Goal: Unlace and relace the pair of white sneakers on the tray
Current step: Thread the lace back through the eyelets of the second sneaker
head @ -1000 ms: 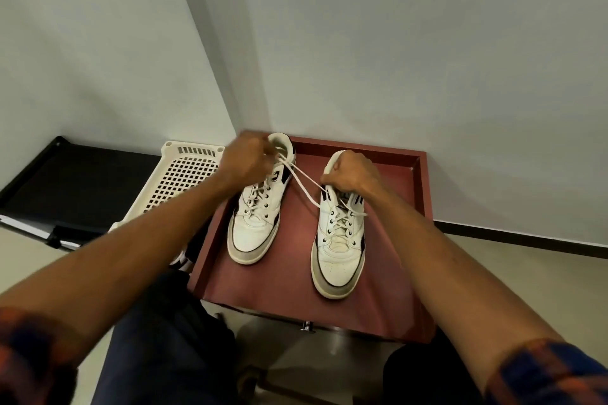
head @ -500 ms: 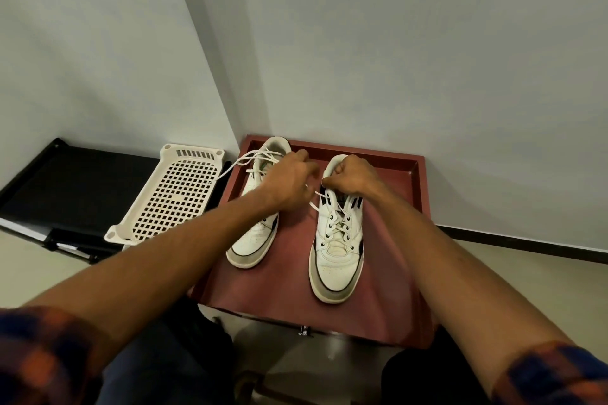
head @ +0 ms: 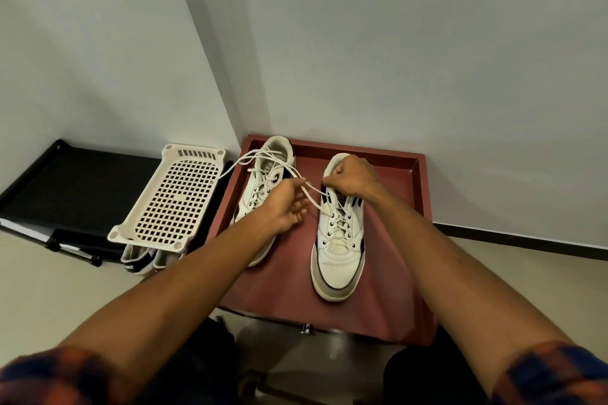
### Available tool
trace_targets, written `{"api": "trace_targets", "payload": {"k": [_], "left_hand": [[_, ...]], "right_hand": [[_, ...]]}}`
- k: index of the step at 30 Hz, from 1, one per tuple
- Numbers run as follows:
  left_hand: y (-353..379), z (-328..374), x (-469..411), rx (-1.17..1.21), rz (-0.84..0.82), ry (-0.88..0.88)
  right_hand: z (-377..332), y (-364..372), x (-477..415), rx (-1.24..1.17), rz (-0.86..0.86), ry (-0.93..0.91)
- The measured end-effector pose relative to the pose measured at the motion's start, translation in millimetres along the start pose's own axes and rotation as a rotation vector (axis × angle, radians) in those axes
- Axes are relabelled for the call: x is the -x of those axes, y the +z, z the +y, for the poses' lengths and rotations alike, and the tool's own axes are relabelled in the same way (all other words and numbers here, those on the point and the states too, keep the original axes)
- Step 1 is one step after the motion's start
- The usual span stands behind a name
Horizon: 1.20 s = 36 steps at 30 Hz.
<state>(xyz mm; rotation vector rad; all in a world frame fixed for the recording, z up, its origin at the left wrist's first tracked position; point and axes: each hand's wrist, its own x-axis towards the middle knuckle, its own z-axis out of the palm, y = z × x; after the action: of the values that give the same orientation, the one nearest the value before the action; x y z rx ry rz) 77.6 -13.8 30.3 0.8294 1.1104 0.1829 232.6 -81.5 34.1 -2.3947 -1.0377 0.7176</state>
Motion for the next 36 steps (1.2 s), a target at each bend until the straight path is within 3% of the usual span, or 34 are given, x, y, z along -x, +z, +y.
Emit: {"api": "trace_targets", "payload": {"k": [4,11,14,16,19,21,24,29,36], "left_hand": [[-11.5,9.3,7.4,0.218,-0.002,-0.008],[-55.7,4.5,21.4,0.084,0.114,0.034],[-63.6,7.5,24.0,0.052,0.137,0.12],[-62.7,11.5,22.0,0.038,0.12,0.17],[-56.7,15.6,20.3,0.023,0.105,0.197],[-51.4,16.4,19.9,0.028,0.114,0.215],[-44.4,17.9,20.7,0.007,0.105,0.214],[-40.2,20.3,22.1,-0.014,-0.037,0.146],[-41.6,18.0,19.6,0.08,-0.066,0.098]], "right_hand": [[0.1,-0.2,-0.4,0.002,0.008,0.012],[-6.0,-0.1,6.5,0.059,0.048,0.024],[-10.1,3.6,14.4,0.135,0.128,-0.073],[-16.9,5.6,22.8,0.172,0.18,-0.242],[-31.8,12.2,34.4,0.209,0.051,-0.446],[-37.8,14.2,38.6,0.192,-0.068,-0.42],[-37.5,11.7,33.0,0.181,-0.09,-0.362],[-40.2,6.4,16.7,-0.137,-0.075,-0.292],[-55.2,-0.7,1.0,-0.703,-0.081,-0.02]]}}
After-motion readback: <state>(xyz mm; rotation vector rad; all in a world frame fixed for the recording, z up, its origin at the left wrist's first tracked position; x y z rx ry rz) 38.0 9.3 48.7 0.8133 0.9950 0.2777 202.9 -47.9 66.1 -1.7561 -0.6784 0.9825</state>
